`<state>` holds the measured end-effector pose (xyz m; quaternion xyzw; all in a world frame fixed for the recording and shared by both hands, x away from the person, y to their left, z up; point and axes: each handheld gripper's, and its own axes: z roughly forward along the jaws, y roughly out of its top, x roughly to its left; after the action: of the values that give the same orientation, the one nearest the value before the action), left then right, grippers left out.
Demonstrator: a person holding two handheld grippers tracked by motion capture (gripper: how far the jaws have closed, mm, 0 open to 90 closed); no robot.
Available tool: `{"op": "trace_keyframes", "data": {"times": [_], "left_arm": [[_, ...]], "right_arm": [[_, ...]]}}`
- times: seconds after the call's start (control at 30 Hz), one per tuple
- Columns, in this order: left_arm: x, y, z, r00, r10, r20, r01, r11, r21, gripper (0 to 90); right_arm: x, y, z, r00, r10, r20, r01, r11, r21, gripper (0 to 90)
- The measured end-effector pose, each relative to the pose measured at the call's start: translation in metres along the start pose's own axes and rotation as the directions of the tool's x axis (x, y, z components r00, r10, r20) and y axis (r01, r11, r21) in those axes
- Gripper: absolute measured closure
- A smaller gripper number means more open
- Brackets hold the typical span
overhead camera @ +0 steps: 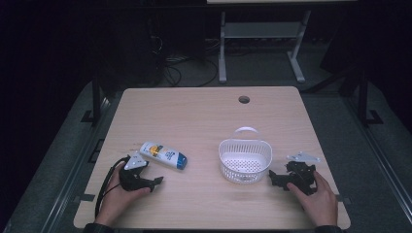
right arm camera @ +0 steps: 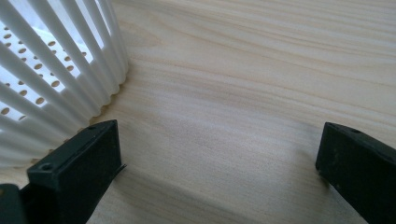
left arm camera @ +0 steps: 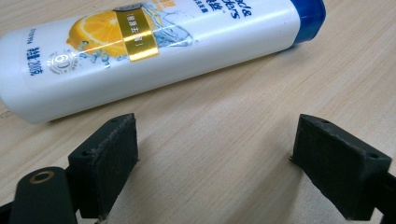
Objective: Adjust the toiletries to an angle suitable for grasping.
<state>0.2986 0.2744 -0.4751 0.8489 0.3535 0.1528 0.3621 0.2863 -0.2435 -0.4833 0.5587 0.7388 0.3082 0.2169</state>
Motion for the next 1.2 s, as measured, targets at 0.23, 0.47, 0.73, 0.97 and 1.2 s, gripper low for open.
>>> {"op": "trace_keyframes", "data": {"times": [0.23,0.47,0.73,0.97,1.2], "left_arm": [[0.0,0.002,-0.001,0.9999,0.011,0.012,-0.011,0.9999,0.002,21.2],[-0.001,0.004,-0.003,0.9996,0.019,0.02,-0.019,0.9997,0.012,31.1],[-0.001,0.006,-0.011,0.9994,0.009,0.033,-0.01,0.9989,0.046,49.3],[0.0,0.012,-0.019,0.9966,-0.01,0.082,0.007,0.9993,0.038,73.3],[0.003,0.021,-0.029,0.9956,-0.012,0.093,0.011,0.9998,0.019,90.0]], "right_arm": [[0.0,0.0,0.0,1.0,0.002,0.001,-0.002,1.0,0.0,0.0],[0.0,0.0,0.0,1.0,0.002,0.001,-0.002,1.0,0.0,0.0],[0.0,0.0,0.0,1.0,0.002,0.001,-0.002,1.0,0.0,0.0],[0.0,0.0,0.0,1.0,0.001,0.001,-0.001,1.0,0.0,0.0],[0.0,0.0,0.0,1.0,0.002,0.001,-0.002,1.0,0.0,0.0]]}}
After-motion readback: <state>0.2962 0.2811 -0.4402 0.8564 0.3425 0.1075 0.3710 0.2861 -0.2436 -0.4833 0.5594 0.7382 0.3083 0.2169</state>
